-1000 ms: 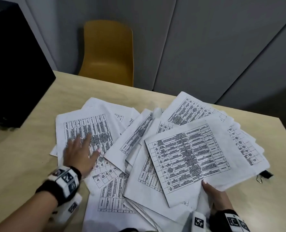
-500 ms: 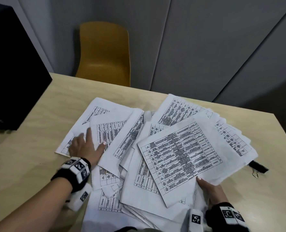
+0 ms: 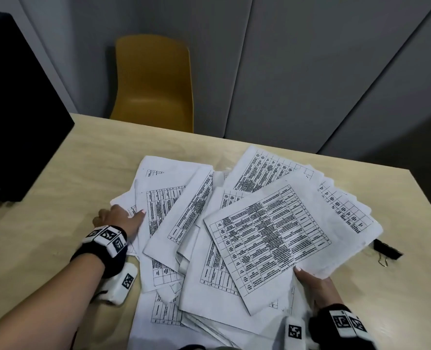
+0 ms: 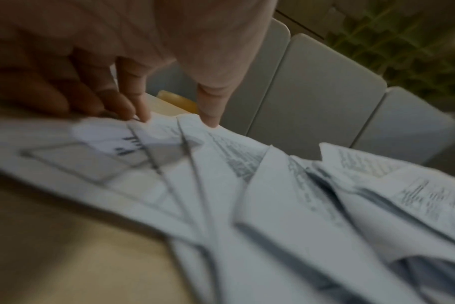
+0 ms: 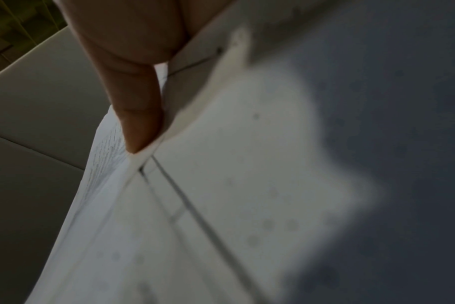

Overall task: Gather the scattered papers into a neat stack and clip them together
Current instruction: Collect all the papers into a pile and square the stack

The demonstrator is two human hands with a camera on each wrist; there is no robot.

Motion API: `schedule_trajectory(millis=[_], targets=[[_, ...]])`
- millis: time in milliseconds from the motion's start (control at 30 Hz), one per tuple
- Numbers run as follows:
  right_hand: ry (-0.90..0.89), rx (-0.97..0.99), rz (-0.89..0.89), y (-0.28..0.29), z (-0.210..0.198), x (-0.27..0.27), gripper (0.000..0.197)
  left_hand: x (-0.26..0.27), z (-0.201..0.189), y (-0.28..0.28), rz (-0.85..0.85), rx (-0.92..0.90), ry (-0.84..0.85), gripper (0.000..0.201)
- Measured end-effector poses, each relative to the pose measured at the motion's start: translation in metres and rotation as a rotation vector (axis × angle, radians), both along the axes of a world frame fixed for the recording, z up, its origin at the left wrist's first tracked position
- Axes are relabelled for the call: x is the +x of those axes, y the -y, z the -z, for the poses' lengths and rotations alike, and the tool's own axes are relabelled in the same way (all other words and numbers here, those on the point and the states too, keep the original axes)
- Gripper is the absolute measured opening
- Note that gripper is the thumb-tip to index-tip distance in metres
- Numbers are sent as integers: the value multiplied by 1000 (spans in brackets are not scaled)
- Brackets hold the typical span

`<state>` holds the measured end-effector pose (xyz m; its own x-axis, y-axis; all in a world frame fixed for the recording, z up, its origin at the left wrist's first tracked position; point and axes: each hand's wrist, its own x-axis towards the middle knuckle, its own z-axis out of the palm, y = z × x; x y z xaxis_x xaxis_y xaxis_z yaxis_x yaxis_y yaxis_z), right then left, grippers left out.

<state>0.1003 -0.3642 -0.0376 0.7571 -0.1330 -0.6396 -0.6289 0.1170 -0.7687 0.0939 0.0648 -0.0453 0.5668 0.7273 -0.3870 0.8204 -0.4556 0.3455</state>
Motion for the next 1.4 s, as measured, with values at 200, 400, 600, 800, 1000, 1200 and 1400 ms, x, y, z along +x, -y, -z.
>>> schedule_trajectory(millis=[200,400,600,800,1000,1200,1400], targets=[[7,6,1,0,4,0,30,3,-8,32,-93,-166,271,91],[13,-11,11,-1,8,-2,28,0,-10,21,-182,-214,419,42],[-16,-41,-22,-1,2,-1,21,-19,-5,19,133,-407,291,20],[-10,-60,-14,-5,1,-1,30,-38,-16,29,106,-240,313,15],[-12,-94,-22,-3,6,-2,28,-42,-15,50,-41,-244,412,61],[21,-62,-20,-3,8,-2,32,-38,-4,81,-129,-410,481,80],[42,-41,-29,-1,7,1,23,-38,-1,89,184,-417,199,45]])
